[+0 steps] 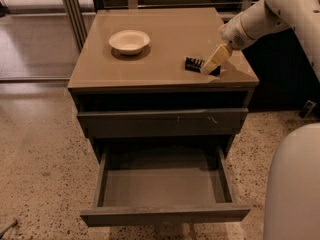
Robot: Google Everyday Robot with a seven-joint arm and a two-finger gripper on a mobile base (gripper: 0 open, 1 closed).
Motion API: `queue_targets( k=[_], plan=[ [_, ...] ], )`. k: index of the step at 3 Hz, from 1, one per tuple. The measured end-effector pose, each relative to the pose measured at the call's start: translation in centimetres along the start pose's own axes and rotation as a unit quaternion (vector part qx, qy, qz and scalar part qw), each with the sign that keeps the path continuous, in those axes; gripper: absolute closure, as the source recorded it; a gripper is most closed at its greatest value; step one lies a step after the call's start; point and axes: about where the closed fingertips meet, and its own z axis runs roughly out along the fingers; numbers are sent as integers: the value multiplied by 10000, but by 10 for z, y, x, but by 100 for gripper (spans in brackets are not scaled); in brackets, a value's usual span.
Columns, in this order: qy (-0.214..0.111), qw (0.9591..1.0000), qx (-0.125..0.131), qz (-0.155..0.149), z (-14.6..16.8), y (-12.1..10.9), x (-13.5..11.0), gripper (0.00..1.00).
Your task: Place rxbar chocolate into middle drawer
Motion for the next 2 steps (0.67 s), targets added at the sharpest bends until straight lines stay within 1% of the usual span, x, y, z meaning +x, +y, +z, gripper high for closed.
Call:
queue_targets(
  k=[2],
  plan=[
    [-123, 9994, 15, 324, 6, -2, 10, 0]
  ],
)
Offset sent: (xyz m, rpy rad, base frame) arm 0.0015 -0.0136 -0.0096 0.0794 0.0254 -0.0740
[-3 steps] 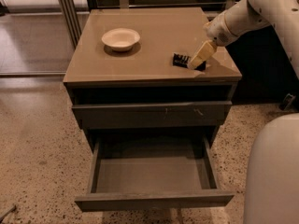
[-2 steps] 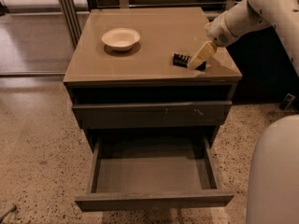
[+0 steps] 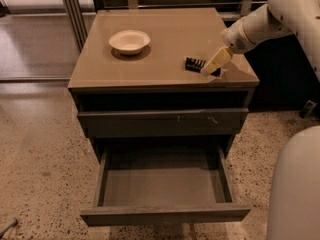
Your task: Place rxbar chocolate into middle drawer
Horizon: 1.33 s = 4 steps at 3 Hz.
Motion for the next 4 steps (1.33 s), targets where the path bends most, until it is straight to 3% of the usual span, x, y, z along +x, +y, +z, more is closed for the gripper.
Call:
queue_targets(
  k=[2, 4],
  plan=[
    [-74, 9993, -203, 300, 12, 0, 7, 2],
    [12, 9983, -420, 408, 27, -1, 17, 20]
  ],
)
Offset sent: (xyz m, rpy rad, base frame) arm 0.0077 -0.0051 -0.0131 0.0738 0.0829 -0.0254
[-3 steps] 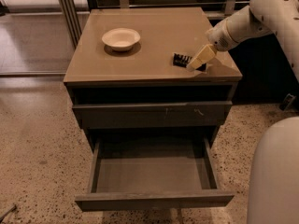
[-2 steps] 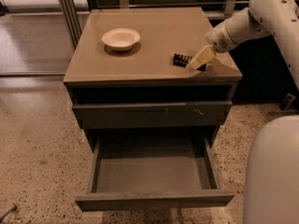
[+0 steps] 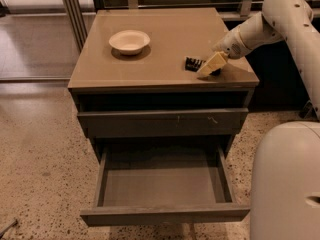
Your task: Place rxbar chocolate into middle drawer
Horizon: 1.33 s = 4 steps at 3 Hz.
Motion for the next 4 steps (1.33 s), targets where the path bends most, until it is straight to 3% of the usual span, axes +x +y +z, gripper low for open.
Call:
queue_targets(
  k=[1, 2, 4],
  plan=[
    [53, 10000, -60, -57, 6, -2, 3, 20],
    [113, 9999, -108, -54, 9, -4, 6, 31],
    [259, 9991, -269, 186, 9, 0, 7, 72]
  ],
)
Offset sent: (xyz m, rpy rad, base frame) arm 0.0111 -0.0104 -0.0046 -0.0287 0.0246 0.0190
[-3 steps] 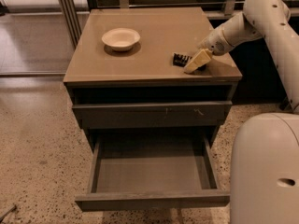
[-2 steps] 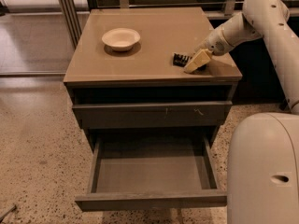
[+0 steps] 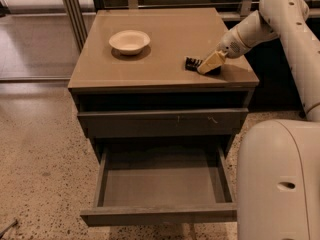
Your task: Place rxbar chocolate into middle drawer
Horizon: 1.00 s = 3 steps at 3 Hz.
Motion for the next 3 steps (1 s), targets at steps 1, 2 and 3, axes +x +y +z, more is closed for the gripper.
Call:
queue_targets(
  k=[1, 2, 3],
  plan=[
    [18, 10000, -16, 30, -3, 1, -1, 95],
    [126, 9998, -91, 156, -4, 5, -1, 100],
    [130, 9997, -94, 162, -4, 5, -1, 100]
  ],
)
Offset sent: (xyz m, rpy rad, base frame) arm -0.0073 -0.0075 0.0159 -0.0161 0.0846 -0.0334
